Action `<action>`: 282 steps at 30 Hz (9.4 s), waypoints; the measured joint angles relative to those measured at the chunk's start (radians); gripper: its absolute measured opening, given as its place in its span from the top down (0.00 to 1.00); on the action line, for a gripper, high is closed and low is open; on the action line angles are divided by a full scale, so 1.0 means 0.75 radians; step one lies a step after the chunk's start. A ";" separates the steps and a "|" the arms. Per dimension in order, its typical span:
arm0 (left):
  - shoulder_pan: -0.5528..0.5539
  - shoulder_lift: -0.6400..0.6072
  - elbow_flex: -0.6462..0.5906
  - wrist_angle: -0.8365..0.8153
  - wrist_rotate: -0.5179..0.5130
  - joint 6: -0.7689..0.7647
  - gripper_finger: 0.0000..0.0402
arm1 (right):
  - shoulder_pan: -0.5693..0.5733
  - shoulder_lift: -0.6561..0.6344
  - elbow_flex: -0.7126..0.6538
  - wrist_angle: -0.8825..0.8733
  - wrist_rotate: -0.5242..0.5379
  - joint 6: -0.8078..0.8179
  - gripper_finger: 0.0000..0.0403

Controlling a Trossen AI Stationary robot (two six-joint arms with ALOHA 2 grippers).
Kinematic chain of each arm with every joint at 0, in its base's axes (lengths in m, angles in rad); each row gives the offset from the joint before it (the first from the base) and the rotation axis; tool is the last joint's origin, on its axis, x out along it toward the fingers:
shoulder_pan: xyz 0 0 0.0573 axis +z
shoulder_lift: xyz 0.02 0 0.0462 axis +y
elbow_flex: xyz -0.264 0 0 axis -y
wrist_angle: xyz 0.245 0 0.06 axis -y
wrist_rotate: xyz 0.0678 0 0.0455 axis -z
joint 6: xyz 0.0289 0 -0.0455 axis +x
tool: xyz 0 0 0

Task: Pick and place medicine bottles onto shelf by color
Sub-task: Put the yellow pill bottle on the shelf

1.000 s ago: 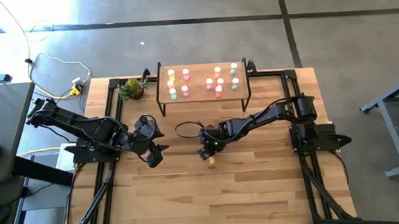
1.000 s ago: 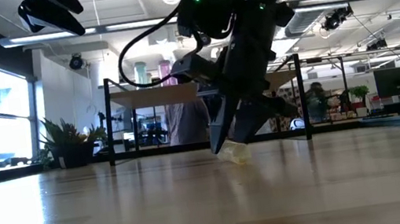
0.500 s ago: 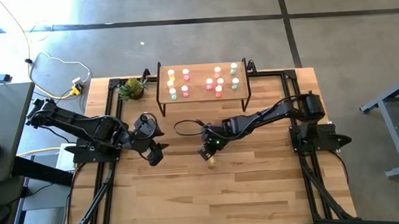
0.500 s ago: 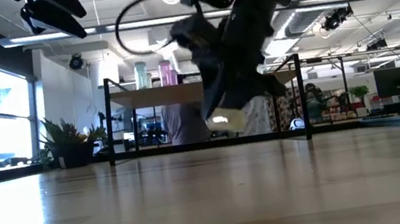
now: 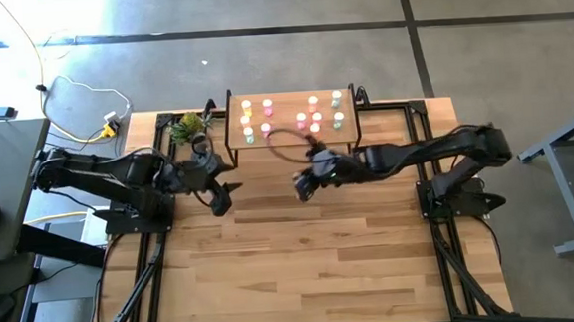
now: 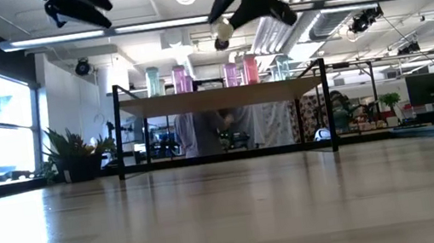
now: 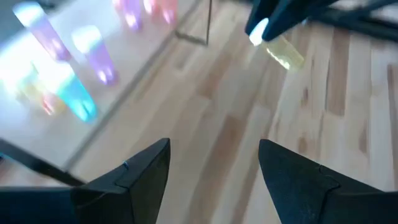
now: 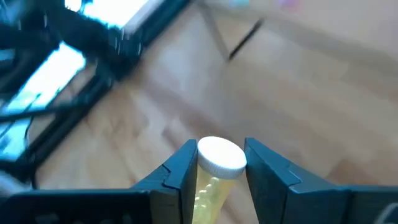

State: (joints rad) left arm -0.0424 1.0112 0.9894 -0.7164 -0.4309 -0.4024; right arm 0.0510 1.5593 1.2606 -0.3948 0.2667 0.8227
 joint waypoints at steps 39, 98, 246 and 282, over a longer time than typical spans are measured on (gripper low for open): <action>0.704 -0.067 0.000 0.705 0.308 0.876 0.41 | -0.081 -0.335 0.001 -0.436 1.216 -0.114 0.74; 0.773 -0.065 0.000 0.719 0.346 0.844 0.41 | -0.052 0.234 0.001 -0.679 1.355 0.397 0.74; 0.955 0.473 -0.001 1.421 1.078 0.377 0.79 | -0.758 -0.154 0.079 0.877 -0.640 -0.612 0.42; 0.950 0.633 0.000 1.512 0.798 0.554 0.79 | -0.876 0.271 0.693 -0.066 -1.009 -0.954 0.42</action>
State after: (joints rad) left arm 0.6704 1.4857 0.9894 0.4177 0.1675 0.0128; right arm -0.6060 1.7627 1.7802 -0.4446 -0.4900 0.1074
